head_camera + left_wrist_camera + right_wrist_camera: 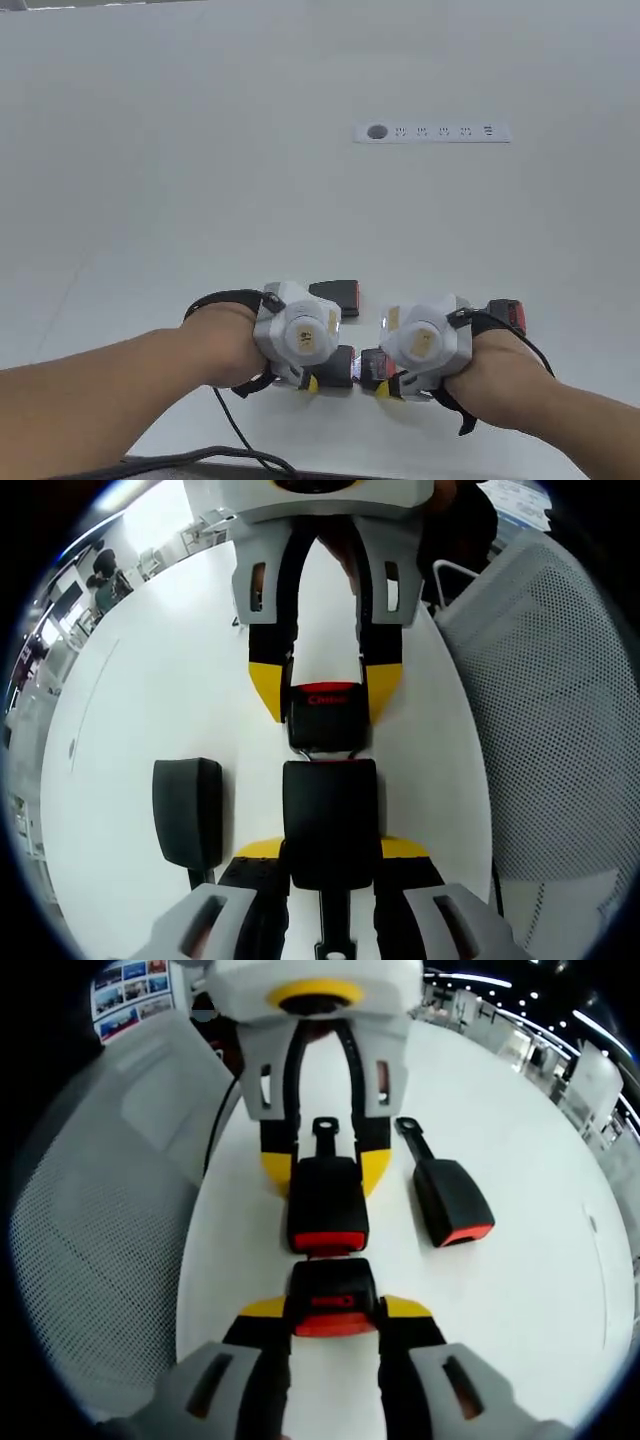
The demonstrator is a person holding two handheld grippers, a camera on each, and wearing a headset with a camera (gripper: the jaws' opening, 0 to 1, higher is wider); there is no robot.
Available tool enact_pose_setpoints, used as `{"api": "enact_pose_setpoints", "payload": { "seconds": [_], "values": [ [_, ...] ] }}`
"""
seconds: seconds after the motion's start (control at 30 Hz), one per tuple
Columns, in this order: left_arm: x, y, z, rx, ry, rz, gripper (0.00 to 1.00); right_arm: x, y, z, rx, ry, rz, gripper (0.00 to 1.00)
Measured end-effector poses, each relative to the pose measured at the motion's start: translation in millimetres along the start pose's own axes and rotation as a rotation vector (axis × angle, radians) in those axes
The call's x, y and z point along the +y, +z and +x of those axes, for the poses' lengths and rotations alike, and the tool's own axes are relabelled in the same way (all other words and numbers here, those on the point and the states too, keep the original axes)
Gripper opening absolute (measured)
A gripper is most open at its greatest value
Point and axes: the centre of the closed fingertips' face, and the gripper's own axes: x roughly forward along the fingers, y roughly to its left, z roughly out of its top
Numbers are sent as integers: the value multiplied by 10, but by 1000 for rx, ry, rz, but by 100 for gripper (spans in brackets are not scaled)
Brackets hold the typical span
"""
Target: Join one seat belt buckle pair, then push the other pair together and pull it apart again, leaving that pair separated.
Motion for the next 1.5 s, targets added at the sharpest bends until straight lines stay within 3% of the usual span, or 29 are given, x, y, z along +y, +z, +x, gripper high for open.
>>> {"api": "enact_pose_setpoints", "payload": {
  "seconds": [0.67,1.37,1.47,1.5],
  "values": [
    [15,-9,-6,-26,-3,-33,32,8,-25,-16,-11,6,5,32],
    [15,-4,-9,-2,5,-66,35,8,-4,-20,-55,3,14,35],
    [31,-9,-14,-13,21,-91,36,7,6,-16,-58,3,22,35],
    [54,-16,-20,-23,38,-125,37,10,3,-17,-55,2,27,36]
  ]
}}
